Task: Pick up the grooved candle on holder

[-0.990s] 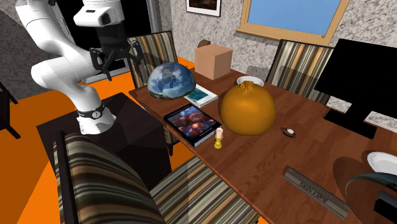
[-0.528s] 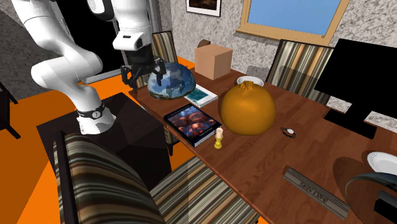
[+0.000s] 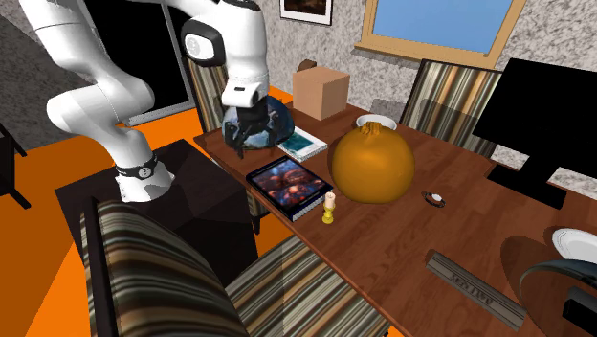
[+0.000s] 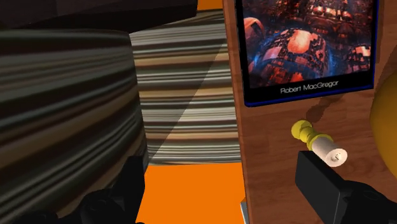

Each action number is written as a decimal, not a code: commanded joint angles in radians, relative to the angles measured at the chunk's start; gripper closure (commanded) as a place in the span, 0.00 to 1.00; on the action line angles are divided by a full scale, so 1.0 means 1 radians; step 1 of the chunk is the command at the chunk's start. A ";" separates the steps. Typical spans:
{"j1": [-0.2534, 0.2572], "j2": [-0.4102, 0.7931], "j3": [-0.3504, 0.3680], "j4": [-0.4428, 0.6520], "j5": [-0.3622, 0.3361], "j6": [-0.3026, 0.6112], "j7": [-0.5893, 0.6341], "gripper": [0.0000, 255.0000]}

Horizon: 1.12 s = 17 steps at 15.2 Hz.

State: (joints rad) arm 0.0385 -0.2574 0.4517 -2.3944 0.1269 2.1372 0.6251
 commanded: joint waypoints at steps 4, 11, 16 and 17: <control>-0.006 0.213 0.067 0.094 -0.102 0.103 0.155 0.00; 0.059 0.524 0.068 0.277 -0.309 0.179 0.384 0.00; 0.151 0.733 0.016 0.450 -0.417 0.187 0.500 0.00; 0.170 0.773 0.005 0.489 -0.433 0.186 0.517 0.00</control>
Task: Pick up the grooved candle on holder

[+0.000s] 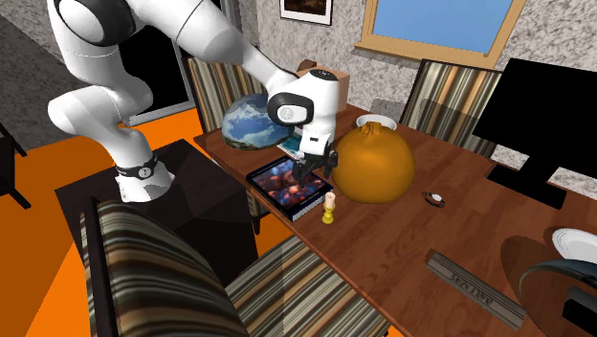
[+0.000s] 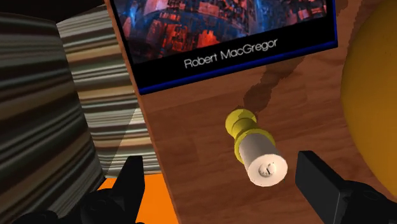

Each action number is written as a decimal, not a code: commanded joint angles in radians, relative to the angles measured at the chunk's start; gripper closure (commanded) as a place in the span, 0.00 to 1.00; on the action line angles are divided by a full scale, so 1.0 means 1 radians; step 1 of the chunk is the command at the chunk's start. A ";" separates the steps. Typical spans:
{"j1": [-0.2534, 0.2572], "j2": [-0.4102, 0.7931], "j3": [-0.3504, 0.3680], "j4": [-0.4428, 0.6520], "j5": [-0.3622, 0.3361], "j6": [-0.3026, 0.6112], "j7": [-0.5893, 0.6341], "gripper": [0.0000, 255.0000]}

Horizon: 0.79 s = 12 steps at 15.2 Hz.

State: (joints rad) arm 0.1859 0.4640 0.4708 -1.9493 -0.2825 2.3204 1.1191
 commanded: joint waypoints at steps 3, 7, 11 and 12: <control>0.079 0.173 -0.047 0.170 -0.059 -0.009 0.064 0.00; 0.105 0.239 -0.068 0.216 -0.079 0.010 0.080 0.00; 0.115 0.278 -0.082 0.223 -0.095 0.041 0.089 0.00; 0.117 0.284 -0.084 0.224 -0.097 0.046 0.090 0.00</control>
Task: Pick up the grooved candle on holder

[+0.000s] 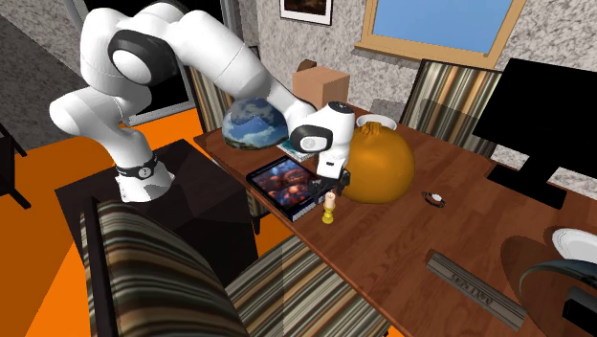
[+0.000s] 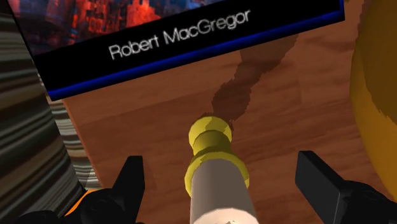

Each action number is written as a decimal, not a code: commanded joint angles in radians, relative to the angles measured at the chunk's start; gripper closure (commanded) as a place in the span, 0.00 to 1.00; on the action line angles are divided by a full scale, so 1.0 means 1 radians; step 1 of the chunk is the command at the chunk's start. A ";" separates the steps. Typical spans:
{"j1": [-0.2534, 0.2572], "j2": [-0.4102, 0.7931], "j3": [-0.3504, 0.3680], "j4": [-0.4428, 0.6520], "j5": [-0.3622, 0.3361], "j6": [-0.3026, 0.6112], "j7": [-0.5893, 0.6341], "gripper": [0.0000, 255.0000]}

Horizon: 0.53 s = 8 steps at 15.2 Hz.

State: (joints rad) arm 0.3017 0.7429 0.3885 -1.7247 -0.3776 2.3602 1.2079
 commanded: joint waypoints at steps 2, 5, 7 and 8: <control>0.001 0.005 -0.002 0.000 -0.002 0.006 0.001 0.00; 0.002 0.005 -0.002 0.000 -0.002 0.005 0.002 1.00; 0.002 0.005 -0.002 0.000 -0.002 0.005 0.002 1.00; 0.002 0.005 -0.002 0.000 -0.002 0.005 0.002 1.00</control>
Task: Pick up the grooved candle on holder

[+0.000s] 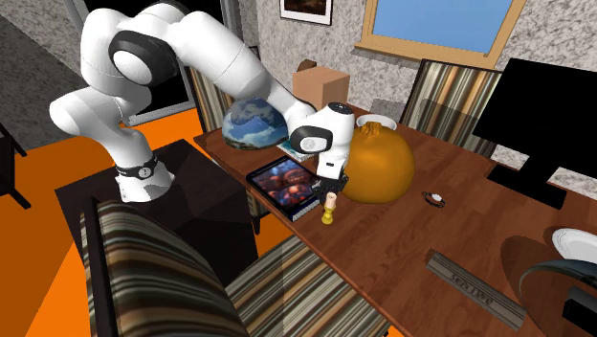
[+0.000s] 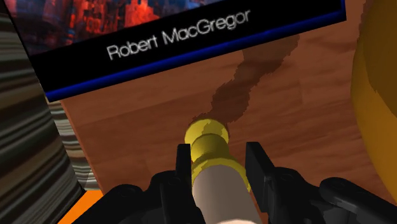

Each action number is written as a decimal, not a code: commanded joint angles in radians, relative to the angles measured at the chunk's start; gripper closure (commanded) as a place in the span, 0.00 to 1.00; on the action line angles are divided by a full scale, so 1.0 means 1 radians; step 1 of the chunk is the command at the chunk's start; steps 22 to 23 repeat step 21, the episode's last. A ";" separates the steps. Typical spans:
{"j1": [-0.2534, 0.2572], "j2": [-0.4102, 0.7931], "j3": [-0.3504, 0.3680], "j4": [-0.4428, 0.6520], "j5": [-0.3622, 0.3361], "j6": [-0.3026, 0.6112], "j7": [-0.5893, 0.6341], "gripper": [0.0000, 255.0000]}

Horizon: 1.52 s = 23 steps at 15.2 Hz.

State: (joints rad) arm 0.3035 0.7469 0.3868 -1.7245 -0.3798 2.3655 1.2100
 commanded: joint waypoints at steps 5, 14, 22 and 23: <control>-0.003 -0.009 0.003 -0.003 0.004 -0.007 -0.003 1.00; -0.026 -0.094 0.036 -0.013 0.040 -0.080 -0.024 1.00; -0.038 -0.139 0.053 -0.011 0.062 -0.125 -0.036 1.00; -0.038 -0.139 0.053 -0.011 0.062 -0.125 -0.036 1.00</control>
